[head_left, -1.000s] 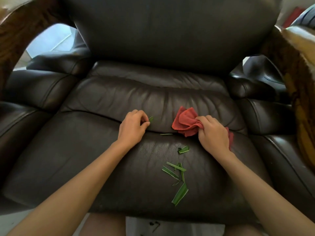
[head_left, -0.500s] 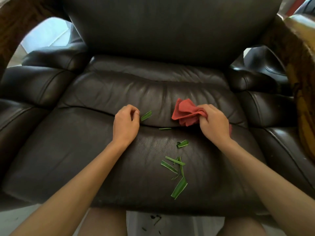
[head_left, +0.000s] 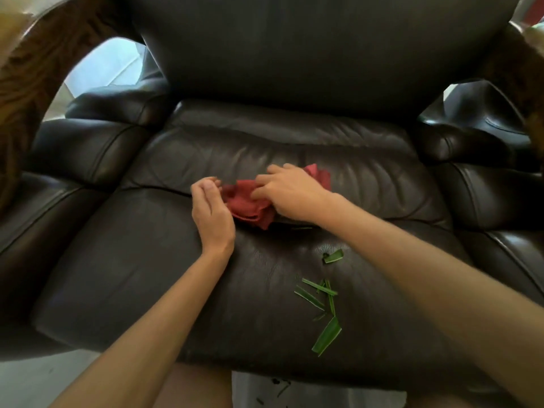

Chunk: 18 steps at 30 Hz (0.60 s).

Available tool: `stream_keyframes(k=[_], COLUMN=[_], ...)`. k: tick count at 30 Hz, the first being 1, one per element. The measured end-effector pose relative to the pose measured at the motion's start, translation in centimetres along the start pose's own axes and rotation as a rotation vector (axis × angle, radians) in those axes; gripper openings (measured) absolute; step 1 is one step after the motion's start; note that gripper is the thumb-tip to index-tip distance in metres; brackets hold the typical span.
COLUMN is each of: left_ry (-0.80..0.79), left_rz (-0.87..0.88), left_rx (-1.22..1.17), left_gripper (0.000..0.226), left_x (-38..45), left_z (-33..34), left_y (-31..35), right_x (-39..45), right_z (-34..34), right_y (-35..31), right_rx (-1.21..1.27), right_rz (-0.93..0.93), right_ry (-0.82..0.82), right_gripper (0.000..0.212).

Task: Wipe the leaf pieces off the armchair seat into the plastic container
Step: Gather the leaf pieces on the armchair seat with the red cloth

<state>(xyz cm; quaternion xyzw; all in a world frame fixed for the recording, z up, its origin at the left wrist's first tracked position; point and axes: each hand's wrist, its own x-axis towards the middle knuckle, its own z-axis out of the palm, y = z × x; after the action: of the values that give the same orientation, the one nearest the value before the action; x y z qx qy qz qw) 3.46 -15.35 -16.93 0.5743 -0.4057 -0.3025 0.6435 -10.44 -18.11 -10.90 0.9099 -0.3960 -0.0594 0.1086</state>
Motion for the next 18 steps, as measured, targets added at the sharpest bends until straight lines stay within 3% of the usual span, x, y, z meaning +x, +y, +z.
stream_keyframes(k=[2,5,7,9,11,15,18], left_ry=[-0.027,-0.05,-0.066,-0.092,-0.135,-0.22,-0.24], left_rz=[-0.004,0.009,0.019,0.016,0.025,0.065,0.065], left_rx=[0.001,0.003,0.013,0.041,0.074,0.142,0.167], left_gripper=[0.025,0.027,0.029,0.033,0.036,0.039,0.042], left_x=[-0.2,-0.3,-0.2,-0.3,-0.3,-0.4,-0.4], left_z=[0.2,0.4,0.4,0.4,0.5,0.8,0.9], left_y=[0.2,0.2,0.0,-0.2,-0.4,-0.5,-0.6], right_x=[-1.5,-4.2,-5.6,-6.4,-6.9,-7.5,-6.7], right_z=[-1.1,-2.8,-3.0,-1.9,-0.2,2.2,0.7], right_y=[0.8,3.4,4.9,5.8,5.3,2.0,1.9], right_rx=[-0.012,0.346,0.509,0.512,0.483,0.5,0.575], right_rz=[0.001,0.194,0.319,0.422,0.481,0.434,0.347], right_ry=[-0.09,-0.2,-0.098,0.062,0.106,-0.007,-0.2], right_gripper=[0.028,0.039,0.042,0.043,0.046,0.045,0.039])
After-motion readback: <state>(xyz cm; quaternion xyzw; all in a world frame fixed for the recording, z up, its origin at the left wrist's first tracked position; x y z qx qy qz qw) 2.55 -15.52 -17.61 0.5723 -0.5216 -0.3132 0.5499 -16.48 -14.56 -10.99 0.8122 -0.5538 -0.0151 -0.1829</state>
